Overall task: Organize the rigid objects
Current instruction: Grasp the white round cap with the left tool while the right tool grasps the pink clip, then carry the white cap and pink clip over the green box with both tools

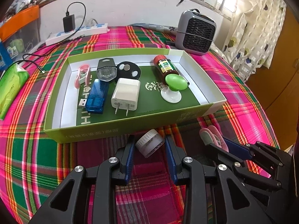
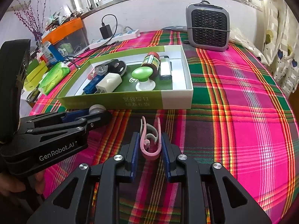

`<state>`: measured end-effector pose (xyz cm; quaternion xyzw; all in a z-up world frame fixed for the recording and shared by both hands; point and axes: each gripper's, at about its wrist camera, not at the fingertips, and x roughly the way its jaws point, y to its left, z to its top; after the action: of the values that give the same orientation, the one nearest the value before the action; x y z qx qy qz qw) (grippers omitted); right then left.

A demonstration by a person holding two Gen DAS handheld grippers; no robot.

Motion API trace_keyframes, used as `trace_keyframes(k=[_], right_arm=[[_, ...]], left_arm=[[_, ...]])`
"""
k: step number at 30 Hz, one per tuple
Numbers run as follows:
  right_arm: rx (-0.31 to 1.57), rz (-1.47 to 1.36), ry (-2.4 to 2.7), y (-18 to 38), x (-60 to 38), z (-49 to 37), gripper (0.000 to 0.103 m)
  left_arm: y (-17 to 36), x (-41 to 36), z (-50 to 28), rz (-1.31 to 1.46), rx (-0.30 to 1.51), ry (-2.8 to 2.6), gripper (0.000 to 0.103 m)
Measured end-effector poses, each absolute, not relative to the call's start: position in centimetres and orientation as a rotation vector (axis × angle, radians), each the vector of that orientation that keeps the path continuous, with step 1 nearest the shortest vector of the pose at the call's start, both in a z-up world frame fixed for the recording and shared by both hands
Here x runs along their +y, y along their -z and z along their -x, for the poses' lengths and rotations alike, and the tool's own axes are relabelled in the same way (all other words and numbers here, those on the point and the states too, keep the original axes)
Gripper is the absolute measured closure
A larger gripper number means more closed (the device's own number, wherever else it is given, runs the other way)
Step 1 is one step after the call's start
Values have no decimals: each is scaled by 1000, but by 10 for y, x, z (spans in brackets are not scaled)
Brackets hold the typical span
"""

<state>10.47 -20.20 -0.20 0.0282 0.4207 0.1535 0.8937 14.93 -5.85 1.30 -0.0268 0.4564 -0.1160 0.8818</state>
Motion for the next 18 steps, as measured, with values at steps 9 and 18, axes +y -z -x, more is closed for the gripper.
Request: trace_keyframes(k=[9,18], right_arm=[[849,-45,-334,-2,-199,-101,79],[818,-38,-340,-11,-198,-97,79]], left_arm=[[-20,-55,-140,50,930,244,73],[-34,-51,-129,45,894,242,73]])
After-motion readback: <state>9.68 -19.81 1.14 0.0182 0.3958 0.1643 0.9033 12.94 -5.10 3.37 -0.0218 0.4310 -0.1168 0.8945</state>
